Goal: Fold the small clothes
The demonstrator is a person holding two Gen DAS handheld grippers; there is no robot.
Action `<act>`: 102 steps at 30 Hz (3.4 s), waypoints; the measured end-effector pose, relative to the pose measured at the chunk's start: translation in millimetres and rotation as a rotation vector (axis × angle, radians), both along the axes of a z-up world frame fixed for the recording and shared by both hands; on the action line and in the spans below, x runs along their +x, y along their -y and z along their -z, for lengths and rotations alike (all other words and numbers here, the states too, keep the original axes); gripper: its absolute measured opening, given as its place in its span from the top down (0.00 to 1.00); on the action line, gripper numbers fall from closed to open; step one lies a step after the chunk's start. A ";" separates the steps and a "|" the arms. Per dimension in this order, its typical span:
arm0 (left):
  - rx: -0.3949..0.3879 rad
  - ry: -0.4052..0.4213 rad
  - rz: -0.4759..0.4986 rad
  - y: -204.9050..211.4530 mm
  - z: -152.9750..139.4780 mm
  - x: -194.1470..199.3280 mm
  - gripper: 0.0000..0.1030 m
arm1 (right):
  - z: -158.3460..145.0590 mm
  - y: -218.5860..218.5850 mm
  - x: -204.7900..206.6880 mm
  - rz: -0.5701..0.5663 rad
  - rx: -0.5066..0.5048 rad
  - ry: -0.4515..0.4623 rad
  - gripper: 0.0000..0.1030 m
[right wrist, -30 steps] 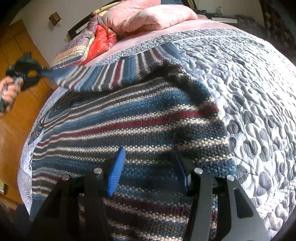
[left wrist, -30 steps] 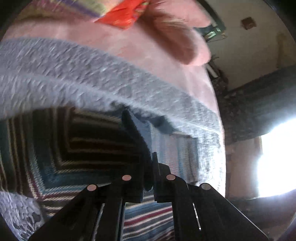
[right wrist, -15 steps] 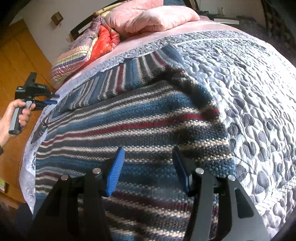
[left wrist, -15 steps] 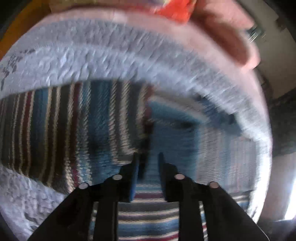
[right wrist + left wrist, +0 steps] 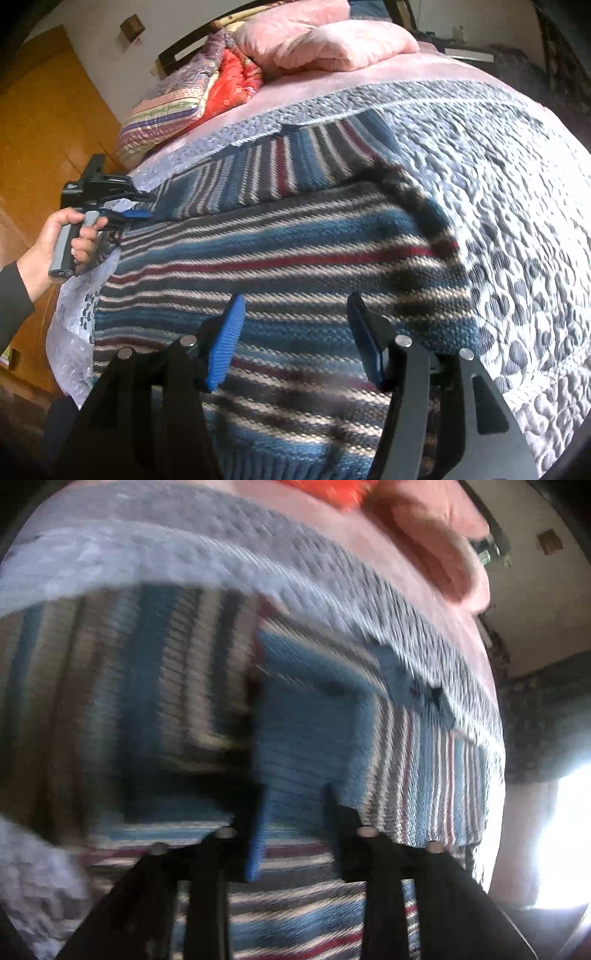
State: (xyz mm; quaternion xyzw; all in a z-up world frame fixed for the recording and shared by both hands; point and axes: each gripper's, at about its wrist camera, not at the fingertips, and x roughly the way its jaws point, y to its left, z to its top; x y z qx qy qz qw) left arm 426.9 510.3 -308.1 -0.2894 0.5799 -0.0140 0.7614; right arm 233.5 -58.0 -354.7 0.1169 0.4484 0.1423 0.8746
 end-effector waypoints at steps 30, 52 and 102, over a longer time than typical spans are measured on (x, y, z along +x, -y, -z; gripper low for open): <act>0.027 0.086 -0.808 -369.5 29.7 -176.3 0.69 | -4.4 -118.5 20.3 -0.189 -0.038 -0.026 0.41; 0.101 0.559 -0.307 -127.8 -219.2 -72.5 0.92 | -60.5 -71.1 -12.8 -0.122 0.055 0.024 0.41; -0.032 0.112 -0.083 29.0 -16.1 -190.8 0.28 | 62.6 -36.9 300.5 0.062 0.541 -0.540 0.92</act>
